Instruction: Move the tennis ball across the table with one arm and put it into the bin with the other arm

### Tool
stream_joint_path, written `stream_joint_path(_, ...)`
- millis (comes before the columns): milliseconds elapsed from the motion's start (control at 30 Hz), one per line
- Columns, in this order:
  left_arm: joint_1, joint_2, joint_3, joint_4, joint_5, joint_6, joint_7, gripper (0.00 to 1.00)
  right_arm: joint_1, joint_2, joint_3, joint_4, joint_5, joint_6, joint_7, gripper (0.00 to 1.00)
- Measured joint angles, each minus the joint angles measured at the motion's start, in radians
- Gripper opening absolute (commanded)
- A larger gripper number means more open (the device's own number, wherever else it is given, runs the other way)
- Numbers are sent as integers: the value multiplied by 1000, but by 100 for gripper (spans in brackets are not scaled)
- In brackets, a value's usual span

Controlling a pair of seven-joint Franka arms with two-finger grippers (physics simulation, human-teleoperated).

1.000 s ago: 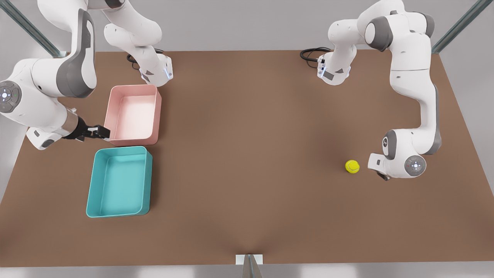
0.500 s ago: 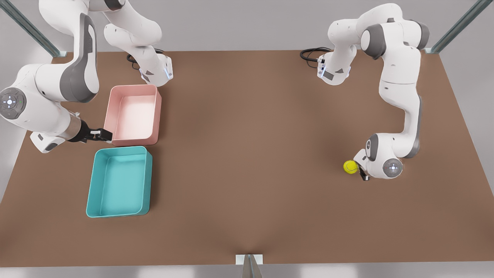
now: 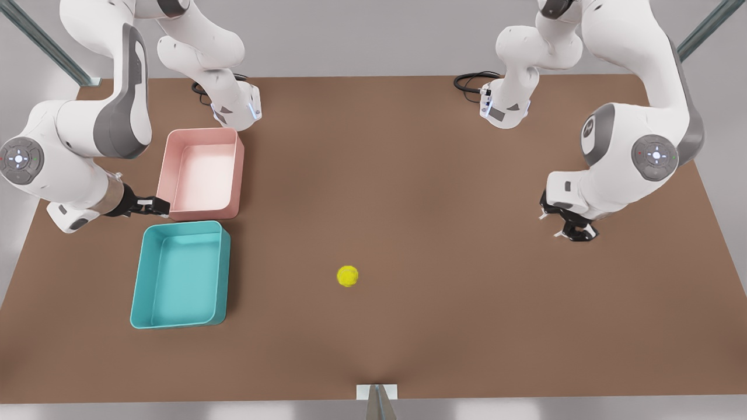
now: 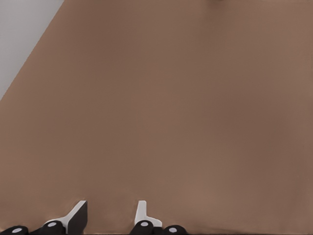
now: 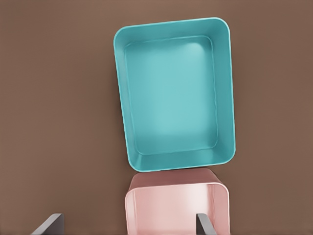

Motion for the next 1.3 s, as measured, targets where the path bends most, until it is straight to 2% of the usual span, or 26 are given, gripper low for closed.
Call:
stream_joint_path(133, 24, 0, -15, 21, -11, -121, -214, 100, 2, 26, 2, 21, 0, 1, 2, 100)
stream_joint_path(233, 45, -1, -17, 25, -14, -168, -346, 100, 54, 168, 4, 159, -1, 4, 5, 100)
stream_joint_path(400, 60, -3, -19, 27, -13, -220, -522, 100, 248, 344, 7, 238, 3, 108, 10, 100)
stream_joint_path(500, 61, -2, -18, 33, -12, -239, -606, 100, 276, 513, 7, 368, 8, 210, 13, 100)
stream_joint_path(600, 68, -1, -18, 38, -13, -251, -678, 100, 258, 611, 0, 386, 9, 332, 14, 100)
stream_joint_path(800, 69, -2, -20, 41, -14, -263, -789, 100, 228, 683, -3, 373, 7, 458, 10, 100)
stream_joint_path(1033, 68, -1, -21, 41, -14, -268, -880, 100, 208, 628, 3, 204, 19, 508, 4, 100)
stream_joint_path(1300, 68, 1, -20, 41, -11, -269, -949, 100, 206, 632, 4, 123, 64, 551, 2, 100)
